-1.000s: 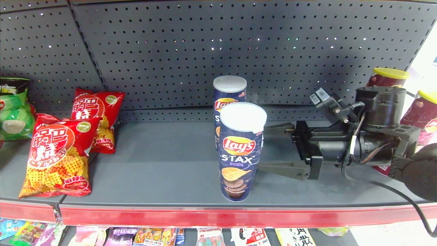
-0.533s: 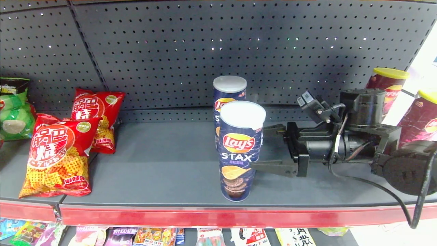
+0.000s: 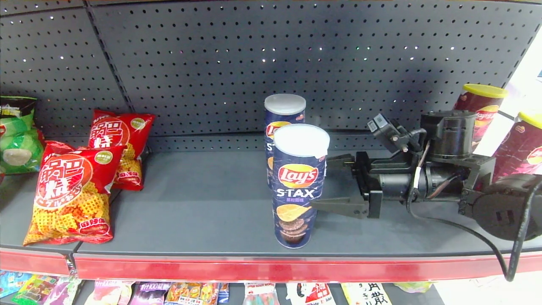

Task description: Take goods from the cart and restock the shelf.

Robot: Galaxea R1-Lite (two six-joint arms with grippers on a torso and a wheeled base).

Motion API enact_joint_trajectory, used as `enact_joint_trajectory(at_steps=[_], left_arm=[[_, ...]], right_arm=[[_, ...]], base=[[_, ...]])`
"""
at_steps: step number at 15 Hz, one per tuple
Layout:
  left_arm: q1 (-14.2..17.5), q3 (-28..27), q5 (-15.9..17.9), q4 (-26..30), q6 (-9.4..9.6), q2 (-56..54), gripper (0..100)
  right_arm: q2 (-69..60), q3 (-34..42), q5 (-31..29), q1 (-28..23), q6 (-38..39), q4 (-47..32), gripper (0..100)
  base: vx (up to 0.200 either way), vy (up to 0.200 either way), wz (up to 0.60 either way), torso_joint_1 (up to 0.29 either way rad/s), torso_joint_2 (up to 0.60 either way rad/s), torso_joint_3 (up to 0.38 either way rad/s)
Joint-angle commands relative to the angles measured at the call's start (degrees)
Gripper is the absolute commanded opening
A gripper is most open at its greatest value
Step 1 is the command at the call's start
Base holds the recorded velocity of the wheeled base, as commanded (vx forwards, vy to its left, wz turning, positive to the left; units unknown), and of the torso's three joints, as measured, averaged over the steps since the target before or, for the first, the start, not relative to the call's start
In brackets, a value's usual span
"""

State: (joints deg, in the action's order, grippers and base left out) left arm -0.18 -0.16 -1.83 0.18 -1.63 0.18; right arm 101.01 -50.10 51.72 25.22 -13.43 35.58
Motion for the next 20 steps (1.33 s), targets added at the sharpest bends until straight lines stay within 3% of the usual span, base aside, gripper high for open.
enact_joint_trajectory(at_steps=[1, 6, 10, 13, 14, 15, 17, 18, 20], left_arm=[[0.01, -0.02, -0.02, -0.01, -0.04, 0.08, 100], [0.01, -0.02, -0.02, -0.01, -0.04, 0.08, 100], [0.01, -0.02, -0.02, -0.01, -0.04, 0.08, 100], [0.01, -0.02, -0.02, -0.01, -0.04, 0.08, 100], [0.01, -0.02, -0.02, -0.01, -0.04, 0.08, 100], [0.01, -0.02, -0.02, -0.01, -0.04, 0.08, 100], [0.01, -0.02, -0.02, -0.01, -0.04, 0.08, 100], [0.01, -0.02, -0.02, -0.01, -0.04, 0.08, 100], [0.01, -0.02, -0.02, -0.01, -0.04, 0.08, 100]], right_arm=[[-1.08, 0.01, 0.04, 0.44, 0.07, 0.01, 100], [-9.43, 2.20, -0.13, 0.97, 0.34, -0.16, 100], [-22.61, 3.78, -0.22, -2.02, 0.43, -0.16, 100], [-41.16, 15.03, -3.03, -4.22, 4.21, -0.52, 100], [-49.77, 19.52, -7.08, -6.33, 7.72, -0.60, 100], [-53.90, 20.92, -9.36, -8.44, 10.09, -0.78, 100], [-62.08, 22.15, -20.61, -17.49, 15.72, -0.96, 100], [-63.75, 22.33, -23.60, -19.60, 16.16, -1.48, 100], [-71.04, 24.53, -35.64, -22.50, 15.46, -10.80, 100]], base=[[0.000, 0.000, 0.00, 0.000, 0.00, 0.000], [0.000, 0.000, 0.00, 0.000, 0.00, 0.000], [0.000, 0.000, 0.00, 0.000, 0.00, 0.000], [0.000, 0.000, 0.00, 0.000, 0.00, 0.000], [0.000, 0.000, 0.00, 0.000, 0.00, 0.000], [0.000, 0.000, 0.00, 0.000, 0.00, 0.000], [0.000, 0.000, 0.00, 0.000, 0.00, 0.000], [0.000, 0.000, 0.00, 0.000, 0.00, 0.000], [0.000, 0.000, 0.00, 0.000, 0.00, 0.000]])
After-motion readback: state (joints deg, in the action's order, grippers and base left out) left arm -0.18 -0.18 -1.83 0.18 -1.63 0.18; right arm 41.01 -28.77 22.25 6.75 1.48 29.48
